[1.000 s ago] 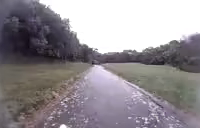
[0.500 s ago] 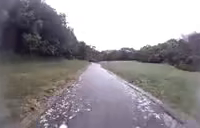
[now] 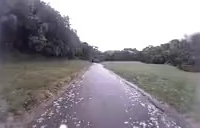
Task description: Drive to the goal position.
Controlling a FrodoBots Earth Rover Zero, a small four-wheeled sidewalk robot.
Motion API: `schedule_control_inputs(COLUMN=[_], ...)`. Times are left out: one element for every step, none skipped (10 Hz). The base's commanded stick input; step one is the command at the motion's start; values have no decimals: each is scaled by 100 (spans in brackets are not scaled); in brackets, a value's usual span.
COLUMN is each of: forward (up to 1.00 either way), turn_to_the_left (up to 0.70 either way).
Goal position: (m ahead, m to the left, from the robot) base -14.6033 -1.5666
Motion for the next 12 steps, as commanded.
schedule_control_inputs(forward=[0, 0, 0, 0, 0, 0, 0, 0, 0, 0, 0, 0], turn_to_the_left=[0, 0, 0, -6, -35, -45, -45, -45, -45, -45, -45, -45])
